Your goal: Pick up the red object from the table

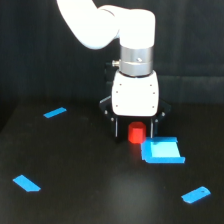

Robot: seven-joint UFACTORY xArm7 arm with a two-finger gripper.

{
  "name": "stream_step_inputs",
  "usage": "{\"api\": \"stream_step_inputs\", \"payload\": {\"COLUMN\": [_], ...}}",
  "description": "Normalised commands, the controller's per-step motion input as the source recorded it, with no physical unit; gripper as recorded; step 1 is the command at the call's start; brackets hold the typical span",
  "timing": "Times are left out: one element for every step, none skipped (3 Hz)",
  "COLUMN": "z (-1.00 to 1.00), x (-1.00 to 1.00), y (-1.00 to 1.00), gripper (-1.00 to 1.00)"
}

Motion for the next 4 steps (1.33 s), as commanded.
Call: {"api": "stream_step_inputs", "payload": {"z": [-0.12, -0.21, -0.24, -0.27], "x": [0.13, 0.10, 0.09, 0.04], "y": [-0.05, 0.03, 0.01, 0.04], "gripper": [0.96, 0.84, 0.66, 0.74]}}
